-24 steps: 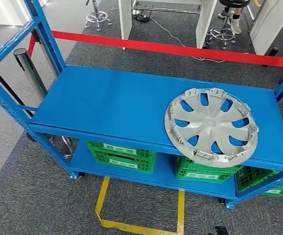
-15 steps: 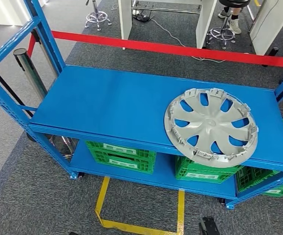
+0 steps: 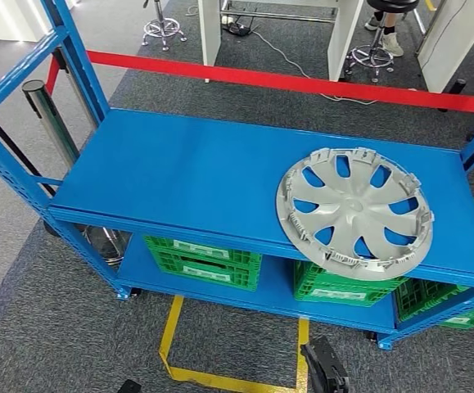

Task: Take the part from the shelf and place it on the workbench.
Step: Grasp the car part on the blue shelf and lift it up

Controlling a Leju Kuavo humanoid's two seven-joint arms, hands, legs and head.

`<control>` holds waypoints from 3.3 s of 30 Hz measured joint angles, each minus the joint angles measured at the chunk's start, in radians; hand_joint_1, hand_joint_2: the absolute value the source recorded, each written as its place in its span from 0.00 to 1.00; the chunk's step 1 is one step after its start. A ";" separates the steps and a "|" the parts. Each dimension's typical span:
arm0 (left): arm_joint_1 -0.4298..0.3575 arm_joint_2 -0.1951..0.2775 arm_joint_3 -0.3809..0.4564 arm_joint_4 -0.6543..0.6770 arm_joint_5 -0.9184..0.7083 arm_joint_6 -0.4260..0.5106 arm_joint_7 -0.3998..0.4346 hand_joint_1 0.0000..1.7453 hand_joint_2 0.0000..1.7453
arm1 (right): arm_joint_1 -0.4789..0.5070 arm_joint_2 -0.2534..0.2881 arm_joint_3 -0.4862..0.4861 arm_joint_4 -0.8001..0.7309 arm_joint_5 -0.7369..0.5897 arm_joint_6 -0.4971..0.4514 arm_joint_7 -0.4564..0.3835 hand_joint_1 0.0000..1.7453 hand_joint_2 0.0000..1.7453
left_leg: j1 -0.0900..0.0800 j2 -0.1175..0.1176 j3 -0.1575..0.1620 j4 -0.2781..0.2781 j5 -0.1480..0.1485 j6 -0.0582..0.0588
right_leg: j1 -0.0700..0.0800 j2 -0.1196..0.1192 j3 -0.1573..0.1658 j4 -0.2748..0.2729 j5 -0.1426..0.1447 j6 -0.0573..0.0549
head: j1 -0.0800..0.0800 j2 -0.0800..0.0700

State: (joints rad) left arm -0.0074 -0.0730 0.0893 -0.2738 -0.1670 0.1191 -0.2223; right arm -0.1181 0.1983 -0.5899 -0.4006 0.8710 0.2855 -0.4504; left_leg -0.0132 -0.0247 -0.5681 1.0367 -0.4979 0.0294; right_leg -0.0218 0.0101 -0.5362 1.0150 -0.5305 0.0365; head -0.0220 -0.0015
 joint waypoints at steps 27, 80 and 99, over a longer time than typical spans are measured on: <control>-0.045 -0.013 -0.036 0.012 -0.117 0.005 0.039 0.00 0.00 | 0.039 -0.097 0.765 -0.563 -0.451 -0.046 0.065 0.00 1.00 | 0.000 0.000 0.000 0.000 0.000 0.000 | 0.000 0.000 0.000 -0.001 0.001 0.002 | 0.000 0.000; -0.043 -0.067 -0.024 0.025 -0.195 0.055 0.080 0.00 0.00 | 0.253 -0.155 1.062 -1.386 0.391 -0.824 0.213 0.00 1.00 | 0.000 0.000 0.000 0.000 0.000 0.000 | 0.000 0.000 0.001 -0.002 0.001 0.002 | 0.000 0.000; -0.024 -0.099 0.117 0.041 -0.148 0.100 0.039 0.00 0.00 | 0.445 -0.193 0.893 -1.468 0.687 -0.954 0.624 0.00 1.00 | 0.000 0.000 0.000 0.000 -0.001 0.001 | 0.000 0.000 0.002 -0.004 0.001 0.002 | 0.000 0.000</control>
State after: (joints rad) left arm -0.0312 -0.1723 0.2058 -0.2323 -0.3152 0.2187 -0.1838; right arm 0.3267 0.0054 0.3035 -1.8689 1.5585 -0.6682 0.1732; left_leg -0.0132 -0.0249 -0.5682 1.0367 -0.4989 0.0307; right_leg -0.0219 0.0098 -0.5342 1.0112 -0.5300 0.0389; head -0.0219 -0.0015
